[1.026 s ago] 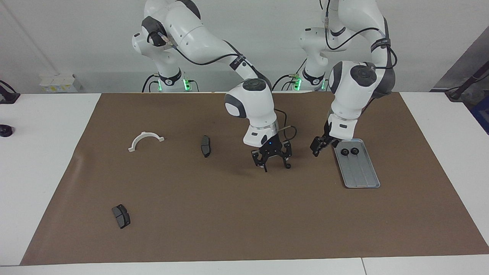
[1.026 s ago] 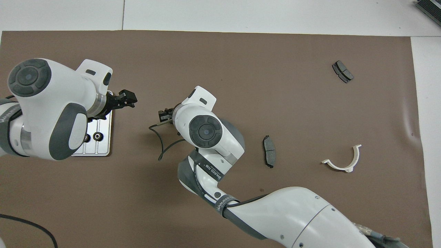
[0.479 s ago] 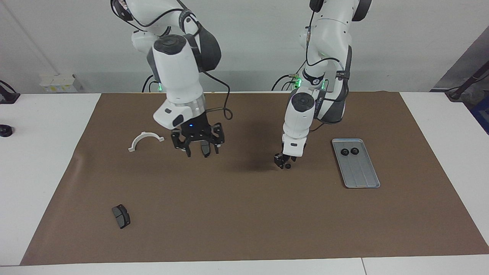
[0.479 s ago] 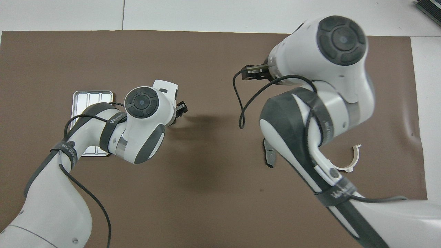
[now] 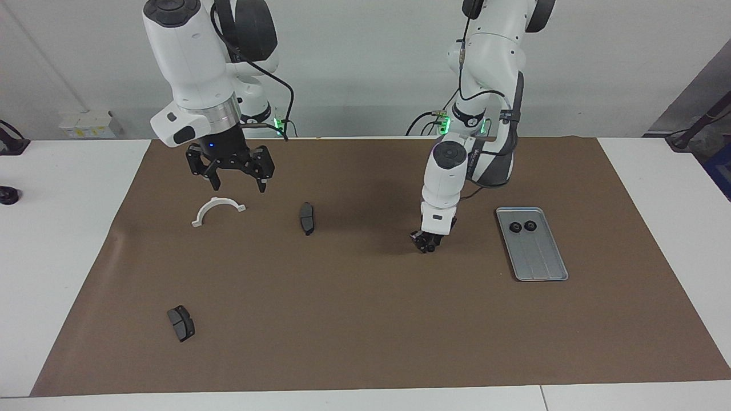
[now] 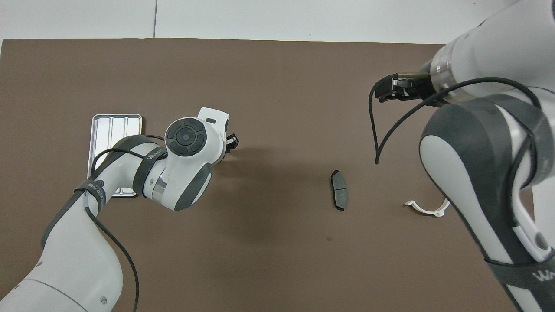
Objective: Pick bearing gear from pile to tray
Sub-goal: 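Grasp the third bearing with the left gripper while the right gripper moves back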
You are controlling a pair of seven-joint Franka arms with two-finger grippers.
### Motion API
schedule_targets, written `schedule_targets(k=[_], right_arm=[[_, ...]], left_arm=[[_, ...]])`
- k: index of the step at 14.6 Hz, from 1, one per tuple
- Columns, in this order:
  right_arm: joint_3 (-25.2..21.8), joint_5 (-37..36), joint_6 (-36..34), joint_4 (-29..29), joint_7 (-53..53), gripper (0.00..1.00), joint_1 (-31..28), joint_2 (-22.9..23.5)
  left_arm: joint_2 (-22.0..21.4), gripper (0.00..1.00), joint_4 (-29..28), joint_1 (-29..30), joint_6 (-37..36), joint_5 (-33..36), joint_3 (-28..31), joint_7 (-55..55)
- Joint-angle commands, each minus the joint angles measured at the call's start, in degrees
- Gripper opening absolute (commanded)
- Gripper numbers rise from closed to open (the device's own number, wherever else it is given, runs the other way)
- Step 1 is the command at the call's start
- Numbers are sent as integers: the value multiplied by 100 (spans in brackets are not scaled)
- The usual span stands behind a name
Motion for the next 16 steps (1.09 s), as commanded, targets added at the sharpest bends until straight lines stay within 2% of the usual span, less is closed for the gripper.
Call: schedule_targets(k=[1, 3, 4, 5, 7, 10, 13, 16], right_arm=[[90, 110, -6, -290, -81, 100, -288, -162], [90, 110, -15, -317, -247, 100, -429, -162], [90, 110, -32, -334, -379, 100, -482, -162], [90, 110, -24, -334, -450, 100, -517, -162], [90, 110, -76, -317, -477, 100, -631, -171], [90, 110, -76, -343, -477, 100, -702, -180], [90, 110, -94, -352, -581, 100, -745, -180], [64, 110, -111, -422, -1161, 100, -834, -197]], left_arm=[[-3, 44, -122, -35, 184, 171, 52, -100], [6, 31, -131, -52, 219, 171, 52, -118], [6, 21, -148, -52, 237, 171, 52, -118], [6, 2, -148, -52, 254, 171, 52, -118], [-3, 0, -70, -17, 150, 171, 60, -83], [-108, 0, 238, 79, -403, 171, 69, -39], [-766, 0, 186, 718, -948, 119, 43, 433], [-891, 0, 107, 1632, -1187, -179, 34, 1591]])
